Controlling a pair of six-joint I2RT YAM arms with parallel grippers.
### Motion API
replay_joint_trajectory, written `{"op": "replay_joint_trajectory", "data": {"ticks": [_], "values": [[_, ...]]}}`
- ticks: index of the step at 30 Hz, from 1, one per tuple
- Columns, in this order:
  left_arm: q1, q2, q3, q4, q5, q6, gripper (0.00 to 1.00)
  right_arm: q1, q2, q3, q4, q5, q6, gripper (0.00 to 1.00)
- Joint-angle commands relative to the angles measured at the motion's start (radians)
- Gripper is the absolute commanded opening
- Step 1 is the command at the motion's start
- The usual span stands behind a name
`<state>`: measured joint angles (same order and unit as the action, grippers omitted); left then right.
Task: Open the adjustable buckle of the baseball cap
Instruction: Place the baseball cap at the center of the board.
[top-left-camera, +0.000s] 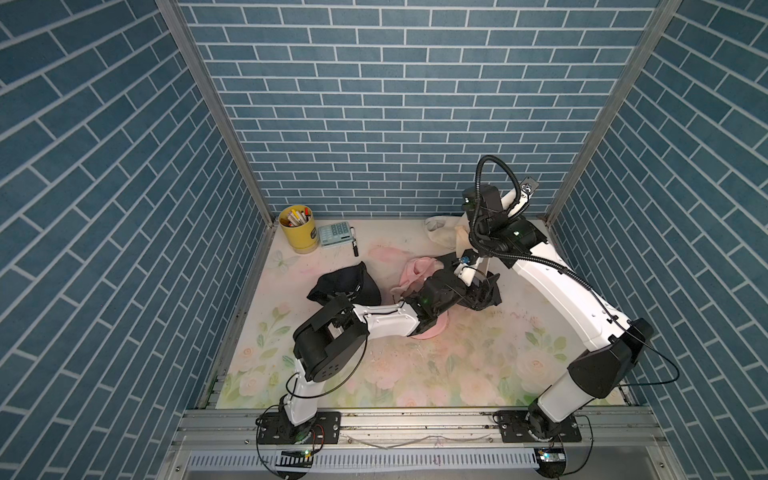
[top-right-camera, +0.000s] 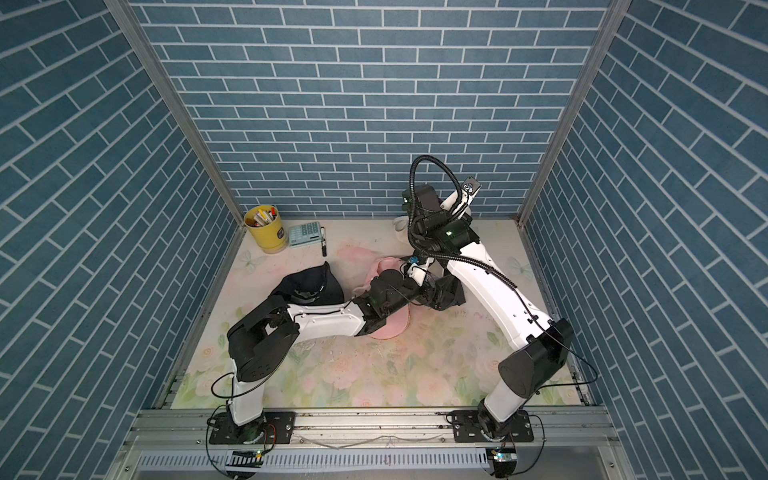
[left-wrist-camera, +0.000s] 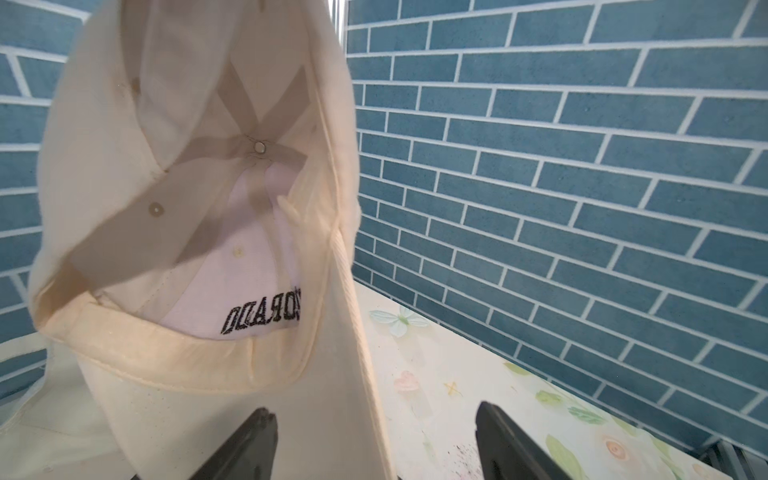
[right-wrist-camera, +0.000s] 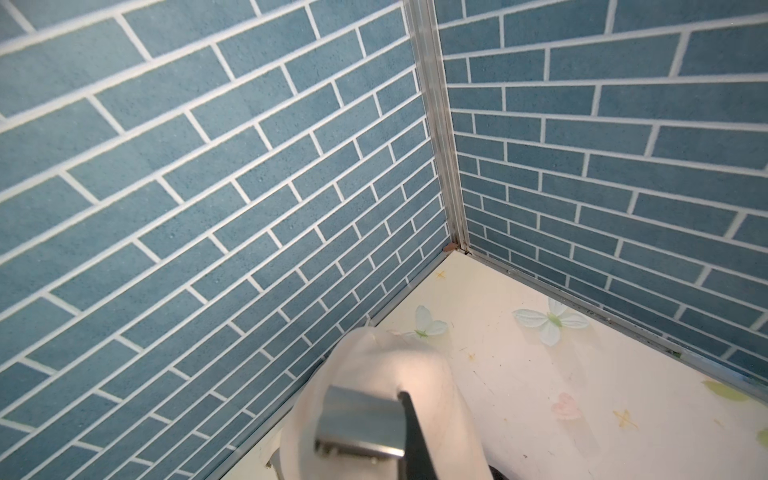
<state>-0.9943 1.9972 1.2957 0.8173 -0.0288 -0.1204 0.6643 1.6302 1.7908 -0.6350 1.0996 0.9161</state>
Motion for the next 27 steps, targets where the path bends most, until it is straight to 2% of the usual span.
{"op": "replay_joint_trajectory", "data": {"ticks": [1,3,7,9,13,15,16,19,23,27], "values": [[-0.005,0.051,0.084,-0.047,-0.128,-0.006,0.76,0.014,0.017,0.028,-0.041,0.045,0.064,0.00],[-0.004,0.066,0.122,-0.076,-0.162,0.016,0.68,0.014,0.019,0.027,-0.044,0.045,0.065,0.00],[-0.004,0.096,0.180,-0.152,-0.196,0.015,0.42,0.014,0.016,0.026,-0.047,0.042,0.064,0.00],[-0.002,0.099,0.188,-0.179,-0.196,0.005,0.29,0.014,0.013,0.020,-0.048,0.042,0.062,0.00],[-0.003,0.079,0.152,-0.170,-0.159,0.010,0.11,0.010,-0.007,-0.004,-0.035,0.038,0.038,0.01],[-0.003,0.058,0.128,-0.174,-0.121,0.011,0.05,0.002,-0.027,-0.027,-0.003,0.019,-0.016,0.30],[-0.003,0.044,0.114,-0.177,-0.108,0.008,0.03,-0.003,-0.038,-0.039,0.024,-0.012,-0.059,0.42],[-0.002,-0.015,0.058,-0.185,-0.046,-0.008,0.00,-0.034,-0.099,-0.119,0.162,-0.125,-0.229,0.66],[0.005,-0.036,0.074,-0.223,0.057,-0.028,0.00,-0.104,-0.185,-0.222,0.288,-0.286,-0.393,0.83],[0.033,-0.003,0.162,-0.273,0.217,-0.123,0.00,-0.217,-0.265,-0.267,0.263,-0.435,-0.482,0.92]]}}
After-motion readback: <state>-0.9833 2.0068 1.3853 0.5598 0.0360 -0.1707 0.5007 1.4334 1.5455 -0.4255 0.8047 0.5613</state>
